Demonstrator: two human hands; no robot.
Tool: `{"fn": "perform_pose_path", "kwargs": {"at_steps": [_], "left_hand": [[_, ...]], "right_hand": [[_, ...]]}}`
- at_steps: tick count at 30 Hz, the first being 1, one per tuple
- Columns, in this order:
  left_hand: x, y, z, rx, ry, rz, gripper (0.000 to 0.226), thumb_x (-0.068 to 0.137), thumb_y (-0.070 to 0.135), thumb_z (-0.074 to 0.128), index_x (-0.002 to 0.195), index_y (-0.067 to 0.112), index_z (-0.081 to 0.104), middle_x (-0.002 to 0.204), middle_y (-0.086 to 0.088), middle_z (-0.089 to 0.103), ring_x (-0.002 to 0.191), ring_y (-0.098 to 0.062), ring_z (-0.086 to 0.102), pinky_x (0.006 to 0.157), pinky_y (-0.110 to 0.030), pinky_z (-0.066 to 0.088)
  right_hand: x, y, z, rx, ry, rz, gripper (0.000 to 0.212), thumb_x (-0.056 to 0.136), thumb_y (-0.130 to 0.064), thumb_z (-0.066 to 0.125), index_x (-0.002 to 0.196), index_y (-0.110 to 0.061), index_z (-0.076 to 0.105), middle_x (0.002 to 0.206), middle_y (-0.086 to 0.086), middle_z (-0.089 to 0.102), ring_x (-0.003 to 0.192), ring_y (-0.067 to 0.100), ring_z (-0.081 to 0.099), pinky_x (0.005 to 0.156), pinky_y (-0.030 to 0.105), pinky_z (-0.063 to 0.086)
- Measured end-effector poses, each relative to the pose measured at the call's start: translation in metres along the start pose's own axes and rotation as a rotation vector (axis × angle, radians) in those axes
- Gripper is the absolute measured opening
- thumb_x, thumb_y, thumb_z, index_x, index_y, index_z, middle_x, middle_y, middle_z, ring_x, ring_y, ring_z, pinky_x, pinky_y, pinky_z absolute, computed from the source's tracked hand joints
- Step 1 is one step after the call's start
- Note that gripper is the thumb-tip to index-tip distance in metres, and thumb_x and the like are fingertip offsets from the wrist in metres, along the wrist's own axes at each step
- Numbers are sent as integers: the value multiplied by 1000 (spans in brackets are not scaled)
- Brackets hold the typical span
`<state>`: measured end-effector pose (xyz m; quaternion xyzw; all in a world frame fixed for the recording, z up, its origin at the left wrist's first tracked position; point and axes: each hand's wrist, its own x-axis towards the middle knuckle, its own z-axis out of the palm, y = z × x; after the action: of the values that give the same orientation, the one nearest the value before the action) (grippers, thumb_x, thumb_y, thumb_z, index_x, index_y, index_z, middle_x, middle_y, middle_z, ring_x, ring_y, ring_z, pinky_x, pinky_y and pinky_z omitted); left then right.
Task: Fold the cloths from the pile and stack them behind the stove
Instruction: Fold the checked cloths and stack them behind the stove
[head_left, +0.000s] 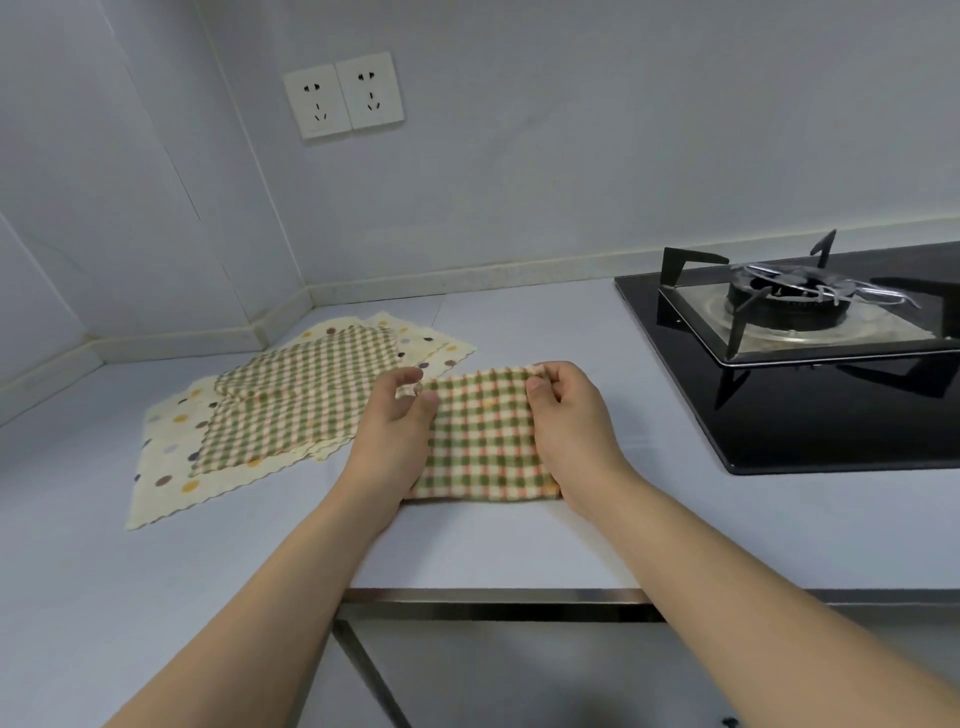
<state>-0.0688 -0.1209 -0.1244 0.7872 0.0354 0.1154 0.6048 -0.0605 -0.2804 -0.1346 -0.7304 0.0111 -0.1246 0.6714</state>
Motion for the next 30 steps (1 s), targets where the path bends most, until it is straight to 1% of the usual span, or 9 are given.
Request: {"fn": "perform_pose_path", "kwargs": {"at_steps": [2, 6, 9, 11, 14, 17, 21, 26, 30], "left_hand": [[0, -3, 1, -20, 23, -6, 21, 101, 25, 48, 119, 35, 49, 99, 1, 70, 95, -24, 65, 87, -42, 51], [6, 1, 5, -39, 73, -108, 22, 100, 24, 48, 119, 36, 49, 102, -1, 71, 97, -22, 65, 86, -45, 52], [20, 29, 8, -76, 91, -230, 22, 99, 23, 50, 118, 33, 50, 107, 3, 69, 96, -16, 63, 86, -40, 50], [30, 65, 11, -109, 93, -283, 22, 100, 23, 50, 120, 31, 50, 103, 9, 67, 87, -11, 61, 76, -36, 51], [38, 138, 16, -104, 42, -318, 22, 100, 23, 49, 122, 26, 49, 97, 13, 64, 80, -6, 57, 64, -27, 47], [35, 206, 21, -83, -6, -361, 19, 101, 24, 47, 121, 27, 48, 93, 16, 58, 79, -1, 53, 60, -23, 41], [31, 261, 38, -70, -37, -392, 25, 101, 26, 48, 126, 25, 49, 96, 15, 57, 79, 0, 51, 58, -25, 38], [29, 287, 95, -55, -83, -432, 24, 101, 23, 47, 125, 25, 50, 113, 6, 53, 82, 2, 47, 56, -24, 34], [27, 305, 161, -47, -113, -438, 22, 100, 24, 47, 122, 26, 50, 100, 13, 55, 84, -4, 53, 60, -26, 42]], "right_hand": [[2, 3, 1, -8, 6, 26, 15, 101, -26, 42, 106, -23, 55, 97, -12, 60, 88, 4, 57, 72, 21, 45], [22, -5, 8, -22, -32, 222, 16, 101, -27, 41, 114, -27, 49, 97, -12, 54, 78, 4, 54, 67, 23, 46], [41, -32, 3, 44, -47, 446, 27, 100, -28, 45, 126, -25, 45, 119, -2, 56, 96, 14, 59, 82, 31, 51], [51, -65, -9, 100, -50, 577, 31, 100, -26, 47, 130, -22, 43, 124, 5, 58, 103, 19, 60, 75, 31, 52], [64, -135, -38, 163, -37, 707, 20, 100, -23, 48, 111, -10, 58, 112, 14, 66, 88, 20, 64, 64, 26, 49], [70, -200, -71, 211, 5, 821, 21, 99, -24, 53, 98, -6, 64, 87, 7, 69, 73, 19, 64, 62, 28, 51], [72, -236, -108, 146, 64, 889, 24, 96, -14, 50, 114, -2, 61, 93, 9, 67, 76, 20, 62, 64, 29, 50], [85, -239, -162, 80, 167, 853, 27, 96, -14, 51, 119, -1, 56, 100, 10, 62, 89, 24, 59, 63, 29, 45], [107, -229, -225, 41, 227, 817, 25, 95, -14, 51, 117, -4, 58, 105, 13, 64, 97, 26, 59, 73, 31, 43]]}}
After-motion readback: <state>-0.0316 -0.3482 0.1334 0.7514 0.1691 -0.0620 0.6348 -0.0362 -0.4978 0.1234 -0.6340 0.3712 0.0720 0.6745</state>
